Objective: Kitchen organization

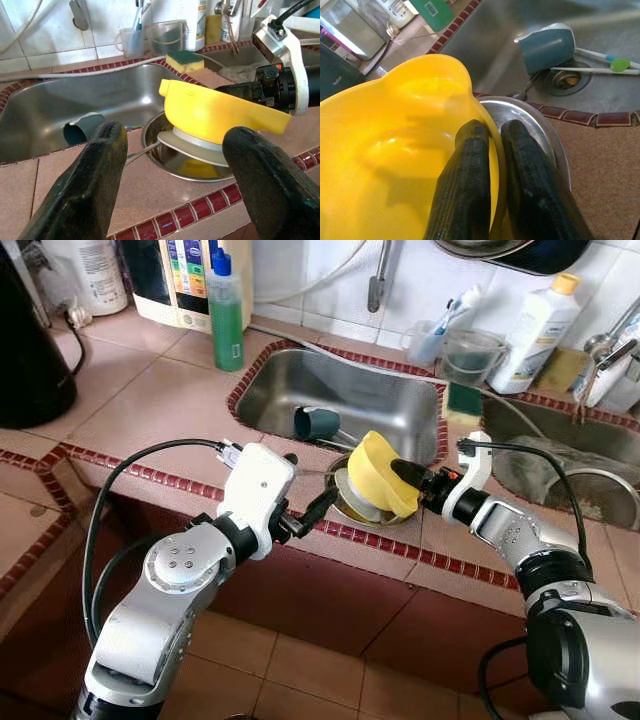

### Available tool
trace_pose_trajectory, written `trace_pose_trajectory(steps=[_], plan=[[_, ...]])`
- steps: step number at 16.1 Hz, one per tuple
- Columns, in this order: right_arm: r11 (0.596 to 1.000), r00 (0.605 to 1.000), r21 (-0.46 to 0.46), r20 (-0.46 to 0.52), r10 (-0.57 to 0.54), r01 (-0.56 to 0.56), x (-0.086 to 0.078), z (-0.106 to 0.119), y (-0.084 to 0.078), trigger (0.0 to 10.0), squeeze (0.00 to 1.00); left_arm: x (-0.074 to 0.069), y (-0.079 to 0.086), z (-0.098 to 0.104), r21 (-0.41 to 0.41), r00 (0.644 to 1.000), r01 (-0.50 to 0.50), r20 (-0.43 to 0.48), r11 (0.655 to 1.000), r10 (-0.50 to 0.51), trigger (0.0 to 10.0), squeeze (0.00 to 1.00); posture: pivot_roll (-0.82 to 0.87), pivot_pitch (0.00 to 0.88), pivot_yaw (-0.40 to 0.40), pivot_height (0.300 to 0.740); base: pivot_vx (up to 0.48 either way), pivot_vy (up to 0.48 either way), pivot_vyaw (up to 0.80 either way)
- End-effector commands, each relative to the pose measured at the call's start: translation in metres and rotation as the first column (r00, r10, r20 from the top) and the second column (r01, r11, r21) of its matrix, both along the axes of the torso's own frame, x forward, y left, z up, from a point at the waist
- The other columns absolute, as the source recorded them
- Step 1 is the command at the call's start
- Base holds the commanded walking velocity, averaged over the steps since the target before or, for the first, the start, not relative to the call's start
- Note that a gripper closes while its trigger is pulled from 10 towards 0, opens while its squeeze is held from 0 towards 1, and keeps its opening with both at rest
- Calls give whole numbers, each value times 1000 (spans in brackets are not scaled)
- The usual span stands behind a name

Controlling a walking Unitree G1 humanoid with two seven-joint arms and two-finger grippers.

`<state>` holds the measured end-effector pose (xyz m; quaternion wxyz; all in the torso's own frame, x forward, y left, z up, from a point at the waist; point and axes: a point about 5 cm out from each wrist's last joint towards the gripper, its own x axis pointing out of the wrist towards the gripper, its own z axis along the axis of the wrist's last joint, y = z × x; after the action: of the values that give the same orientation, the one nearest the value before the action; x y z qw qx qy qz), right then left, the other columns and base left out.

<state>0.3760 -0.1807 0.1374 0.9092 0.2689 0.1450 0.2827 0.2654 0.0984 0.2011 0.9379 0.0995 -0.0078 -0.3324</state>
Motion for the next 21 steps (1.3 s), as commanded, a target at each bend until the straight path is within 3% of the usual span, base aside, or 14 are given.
trace_pose_trajectory(steps=[1, 2, 3, 4, 8, 12, 16, 19, 21], plan=[[1000, 999, 12, 23, -29, 29, 4, 9, -6, 0, 0, -1, -3, 7, -9, 999, 25, 25, 1000, -24, 10000, 0, 43, 69, -102, 740, 0, 0, 0], [1000, 999, 11, 22, -29, 29, 3, 8, -7, 39, 0, -1, -3, 7, -10, 999, 25, 26, 1000, -25, 10000, 0, 42, 71, -102, 740, 0, 0, 0], [1000, 999, 9, 17, -27, 27, 3, 7, -7, 3216, 0, -1, -2, 7, -9, 999, 25, 26, 1000, -24, 10000, 0, 42, 72, -101, 740, 0, 0, 0], [1000, 1000, 17, 6, -26, 25, 2, 7, -7, 10000, 0, 0, -2, 8, -9, 999, 25, 27, 1000, -25, 10000, 0, 41, 73, -101, 740, 0, 0, 0], [995, 999, 98, 33, -3, -1, 4, 17, -5, 10000, 0, 1, -1, 9, -10, 999, 21, 30, 1000, -21, 10000, 0, 42, 80, -99, 740, 0, 0, 0], [984, 991, 176, 130, -19, -4, 10, 43, -8, 10000, 0, 2, 1, 10, -8, 999, 16, 32, 1000, -16, 10000, 0, 40, 80, -91, 740, 0, 0, 0], [984, 982, 176, 179, -62, 30, 13, 51, -12, 10000, 0, 7, 2, 11, -15, 999, 8, 36, 1000, -8, 10000, 0, 38, 76, -88, 740, 0, 0, 0], [977, 925, 137, 324, -199, 162, 13, 65, -20, 10000, 0, 25, 17, 9, -38, 995, -98, 34, 994, 99, 10000, 0, 42, 64, -90, 740, 0, 0, 0], [961, 875, 175, 401, -270, 216, 10, 76, -28, 10000, 0, 38, 27, 12, -33, 985, -155, 69, 987, 157, 10000, 0, 38, 58, -88, 740, 0, 0, 0]])
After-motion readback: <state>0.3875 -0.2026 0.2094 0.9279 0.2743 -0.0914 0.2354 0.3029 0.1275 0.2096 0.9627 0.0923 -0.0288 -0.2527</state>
